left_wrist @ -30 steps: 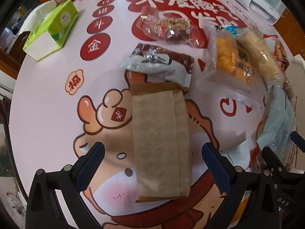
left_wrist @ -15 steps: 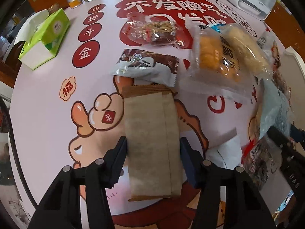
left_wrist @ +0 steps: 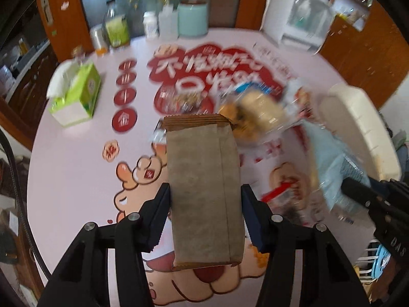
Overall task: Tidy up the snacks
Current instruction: 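Grasp the wafer with the left tool while the right tool grasps the blue-white bag, drop both in tray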
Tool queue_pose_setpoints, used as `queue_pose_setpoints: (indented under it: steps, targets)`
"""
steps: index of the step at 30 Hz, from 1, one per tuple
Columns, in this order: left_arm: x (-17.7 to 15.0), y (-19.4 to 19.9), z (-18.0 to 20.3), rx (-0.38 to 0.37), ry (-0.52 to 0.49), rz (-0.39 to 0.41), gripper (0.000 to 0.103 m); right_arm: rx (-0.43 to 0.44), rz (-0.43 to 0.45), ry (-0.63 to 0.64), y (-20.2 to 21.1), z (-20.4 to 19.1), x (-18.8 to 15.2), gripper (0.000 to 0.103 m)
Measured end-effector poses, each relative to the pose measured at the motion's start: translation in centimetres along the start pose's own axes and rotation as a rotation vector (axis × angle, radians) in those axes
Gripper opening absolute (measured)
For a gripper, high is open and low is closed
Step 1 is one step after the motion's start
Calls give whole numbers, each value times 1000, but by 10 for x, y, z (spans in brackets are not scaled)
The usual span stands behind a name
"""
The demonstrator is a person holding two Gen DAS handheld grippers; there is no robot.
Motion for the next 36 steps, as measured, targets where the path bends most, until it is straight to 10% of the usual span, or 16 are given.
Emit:
queue_pose_setpoints:
  steps: [10,19,36]
  targets:
    - [2,75,62,-93,-77,156,53,-12,209,79,101,-1,-18,20]
    - [20,127,171,-113,-86,290,53,-49,384,98,165,88,-26,20]
    - [113,102,379,-35,-67,304,54,-82,293,136,153,285,-16,20]
Point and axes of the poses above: each gripper's, at about its wrist camera, not at the fingertips, and y roughly against the way its jaws point, z to its right, x to its top, the point moved 3 cm from there along -y, roughly the way its jaws point, and after that the axes turned 15 degrees about -z, right-handed, at the moved point
